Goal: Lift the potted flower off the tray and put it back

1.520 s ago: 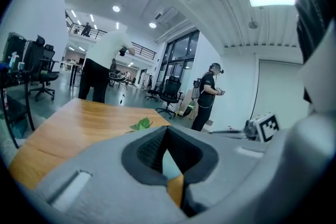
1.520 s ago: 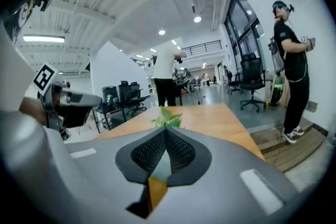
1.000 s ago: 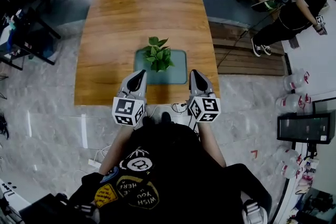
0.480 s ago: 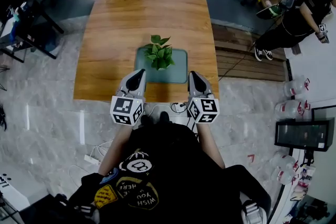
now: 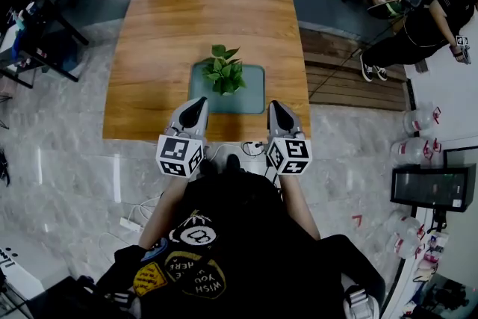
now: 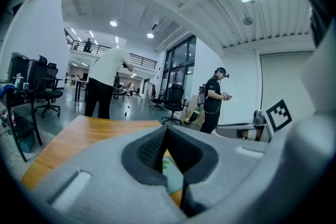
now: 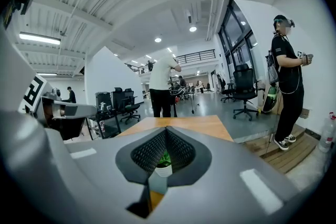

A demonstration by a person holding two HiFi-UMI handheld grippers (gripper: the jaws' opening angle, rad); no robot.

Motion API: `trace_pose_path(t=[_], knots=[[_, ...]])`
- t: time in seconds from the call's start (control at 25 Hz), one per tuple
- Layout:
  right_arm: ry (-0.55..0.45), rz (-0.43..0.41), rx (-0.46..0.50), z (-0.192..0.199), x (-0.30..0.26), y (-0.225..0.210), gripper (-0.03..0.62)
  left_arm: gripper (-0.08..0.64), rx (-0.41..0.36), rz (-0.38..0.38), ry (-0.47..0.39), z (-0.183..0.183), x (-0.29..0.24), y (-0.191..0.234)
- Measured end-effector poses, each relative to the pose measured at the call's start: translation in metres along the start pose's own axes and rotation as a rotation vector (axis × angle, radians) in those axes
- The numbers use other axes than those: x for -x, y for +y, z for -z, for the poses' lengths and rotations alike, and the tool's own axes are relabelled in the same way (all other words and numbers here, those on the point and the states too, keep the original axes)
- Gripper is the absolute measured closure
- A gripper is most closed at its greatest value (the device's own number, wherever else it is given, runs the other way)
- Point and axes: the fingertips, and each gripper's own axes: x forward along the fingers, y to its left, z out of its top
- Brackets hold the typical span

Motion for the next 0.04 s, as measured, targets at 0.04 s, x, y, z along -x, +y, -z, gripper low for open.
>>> trace_pose_path(t=[0.04], knots=[[0.004,0.002,-0.002,0.0011,-0.0001,-0.0009,0.591,0.563,0.0,0.002,0.002,0.0004,-0.0006,-0.0003]])
